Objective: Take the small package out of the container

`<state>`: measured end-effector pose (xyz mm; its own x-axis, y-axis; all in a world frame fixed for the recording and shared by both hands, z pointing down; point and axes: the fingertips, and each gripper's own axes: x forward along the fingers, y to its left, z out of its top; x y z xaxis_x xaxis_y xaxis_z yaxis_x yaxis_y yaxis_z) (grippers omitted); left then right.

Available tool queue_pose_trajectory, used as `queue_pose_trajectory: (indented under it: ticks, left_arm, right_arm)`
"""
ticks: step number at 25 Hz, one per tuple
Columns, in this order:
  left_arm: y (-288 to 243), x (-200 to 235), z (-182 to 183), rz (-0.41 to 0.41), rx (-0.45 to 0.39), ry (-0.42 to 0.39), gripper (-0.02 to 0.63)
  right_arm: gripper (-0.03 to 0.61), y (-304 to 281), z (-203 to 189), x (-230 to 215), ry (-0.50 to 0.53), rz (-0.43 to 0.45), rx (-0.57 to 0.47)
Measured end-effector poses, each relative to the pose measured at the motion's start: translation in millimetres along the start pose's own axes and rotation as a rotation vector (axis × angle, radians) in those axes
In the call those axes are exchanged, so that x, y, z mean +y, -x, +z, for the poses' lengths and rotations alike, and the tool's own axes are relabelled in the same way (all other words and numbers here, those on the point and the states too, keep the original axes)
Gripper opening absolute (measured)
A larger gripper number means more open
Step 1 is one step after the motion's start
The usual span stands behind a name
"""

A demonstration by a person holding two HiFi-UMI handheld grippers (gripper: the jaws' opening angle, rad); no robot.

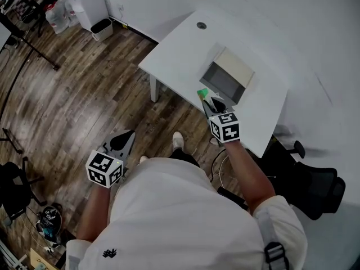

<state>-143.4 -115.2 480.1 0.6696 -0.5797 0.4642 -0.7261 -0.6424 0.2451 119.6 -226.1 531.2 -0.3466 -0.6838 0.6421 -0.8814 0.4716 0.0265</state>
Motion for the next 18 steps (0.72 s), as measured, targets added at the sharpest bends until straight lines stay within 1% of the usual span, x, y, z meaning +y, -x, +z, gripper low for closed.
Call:
queue_pose_trajectory:
  ticks: [10, 18]
  left_arm:
    - [28.7, -12.1, -22.5, -0.039, 0.002, -0.011, 0.006]
    - [43.7, -19.2, -31.9, -0.065, 0.005, -0.032, 0.006]
  right_arm:
    - [0.092, 48.6, -14.1, 76.8, -0.021, 0.055, -0.03]
    - [0.092, 75.0, -15.3, 119.2, -0.01, 0.095, -0.051]
